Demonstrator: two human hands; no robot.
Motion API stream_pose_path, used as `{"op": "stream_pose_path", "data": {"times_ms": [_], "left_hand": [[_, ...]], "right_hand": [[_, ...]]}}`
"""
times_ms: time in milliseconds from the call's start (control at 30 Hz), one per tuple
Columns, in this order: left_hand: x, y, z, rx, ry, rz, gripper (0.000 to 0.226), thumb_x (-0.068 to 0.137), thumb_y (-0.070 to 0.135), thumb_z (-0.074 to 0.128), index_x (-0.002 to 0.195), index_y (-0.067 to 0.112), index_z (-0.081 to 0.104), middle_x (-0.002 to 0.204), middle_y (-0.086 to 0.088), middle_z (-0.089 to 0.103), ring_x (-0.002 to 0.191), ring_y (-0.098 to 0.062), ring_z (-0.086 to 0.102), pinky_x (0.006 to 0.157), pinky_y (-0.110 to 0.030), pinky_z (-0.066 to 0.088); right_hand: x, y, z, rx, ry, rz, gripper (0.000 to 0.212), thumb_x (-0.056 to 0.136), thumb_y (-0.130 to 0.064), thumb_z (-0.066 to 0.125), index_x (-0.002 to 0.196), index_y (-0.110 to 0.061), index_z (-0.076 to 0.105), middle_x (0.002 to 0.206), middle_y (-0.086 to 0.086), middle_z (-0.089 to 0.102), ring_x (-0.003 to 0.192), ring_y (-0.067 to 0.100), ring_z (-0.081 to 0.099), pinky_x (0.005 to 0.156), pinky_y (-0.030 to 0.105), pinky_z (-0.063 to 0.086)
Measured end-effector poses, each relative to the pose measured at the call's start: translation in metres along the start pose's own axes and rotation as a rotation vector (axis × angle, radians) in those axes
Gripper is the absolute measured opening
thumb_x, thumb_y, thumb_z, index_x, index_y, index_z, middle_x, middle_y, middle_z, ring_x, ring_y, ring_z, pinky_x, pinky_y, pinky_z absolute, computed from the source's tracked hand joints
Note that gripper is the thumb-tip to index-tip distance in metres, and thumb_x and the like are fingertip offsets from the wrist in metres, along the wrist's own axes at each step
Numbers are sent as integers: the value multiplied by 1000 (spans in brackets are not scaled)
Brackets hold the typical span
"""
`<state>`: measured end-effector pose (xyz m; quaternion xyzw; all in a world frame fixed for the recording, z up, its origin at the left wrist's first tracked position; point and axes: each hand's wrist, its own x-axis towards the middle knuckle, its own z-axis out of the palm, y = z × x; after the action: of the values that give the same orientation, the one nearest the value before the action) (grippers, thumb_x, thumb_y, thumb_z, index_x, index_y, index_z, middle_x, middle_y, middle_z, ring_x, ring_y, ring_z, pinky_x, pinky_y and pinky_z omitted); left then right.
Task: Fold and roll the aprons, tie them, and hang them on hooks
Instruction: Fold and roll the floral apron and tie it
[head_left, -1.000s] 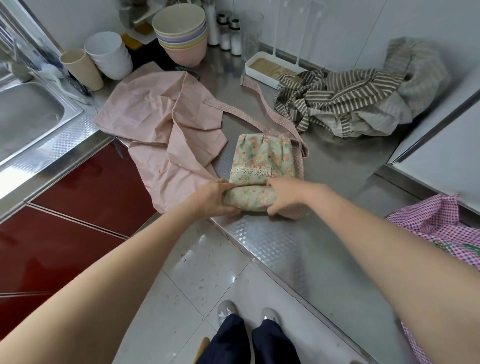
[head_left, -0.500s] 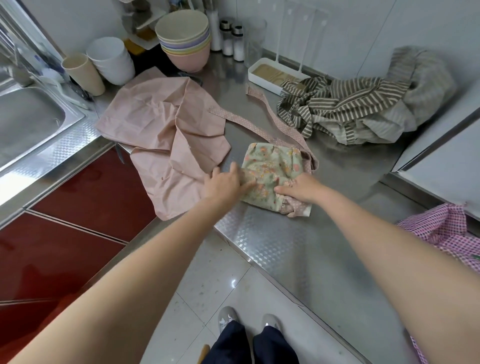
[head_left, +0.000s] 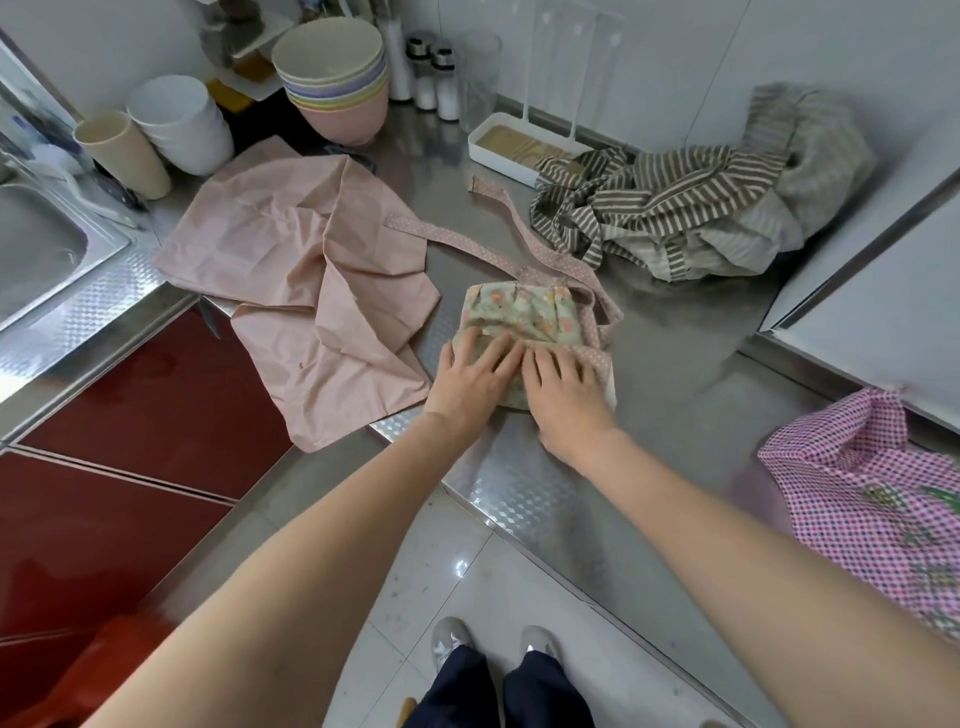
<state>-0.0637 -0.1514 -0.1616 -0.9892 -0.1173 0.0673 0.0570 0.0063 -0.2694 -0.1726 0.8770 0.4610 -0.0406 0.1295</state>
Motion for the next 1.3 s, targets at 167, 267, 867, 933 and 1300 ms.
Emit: {"op": "stream_pose_path", "data": {"times_ms": [167, 267, 867, 933, 1300], "left_hand": [[5, -18, 3, -22, -25, 132, 74, 59, 32, 74, 119, 2, 43, 111, -12, 53, 103, -29, 51, 85, -33, 50], [-3, -26, -9, -215, -63, 130, 79, 68, 41, 72, 128, 4, 37, 118, -9, 50, 107, -27, 49, 90, -28, 35], [16, -59, -16, -507, -322, 23, 77, 75, 55, 68, 131, 10, 42, 126, -10, 55, 112, -27, 53, 91, -32, 42], [26, -63, -18, -567, -387, -4, 69, 75, 55, 68, 124, 10, 47, 119, -9, 59, 107, -27, 55, 86, -31, 43], [55, -69, -13, -466, -425, -37, 67, 82, 61, 52, 125, 11, 45, 128, -8, 47, 125, -27, 36, 104, -42, 30]], "right_hand": [[6, -2, -19, 86, -19, -41, 41, 83, -6, 58, 122, -7, 46, 123, 8, 51, 117, 29, 47, 89, 40, 43], [7, 6, -34, 232, -96, -57, 35, 82, -8, 53, 116, -9, 48, 122, 9, 51, 120, 30, 44, 87, 38, 41], [49, 16, -65, 384, -356, -62, 43, 87, -32, 50, 127, -19, 41, 131, 9, 43, 122, 28, 42, 88, 35, 37], [50, 25, -60, 336, -296, -133, 46, 87, -39, 46, 129, -18, 43, 140, 5, 31, 134, 26, 25, 104, 42, 27], [76, 36, -41, 424, -337, -93, 42, 98, -40, 26, 126, -10, 38, 135, 10, 38, 122, 30, 43, 93, 43, 35]]}}
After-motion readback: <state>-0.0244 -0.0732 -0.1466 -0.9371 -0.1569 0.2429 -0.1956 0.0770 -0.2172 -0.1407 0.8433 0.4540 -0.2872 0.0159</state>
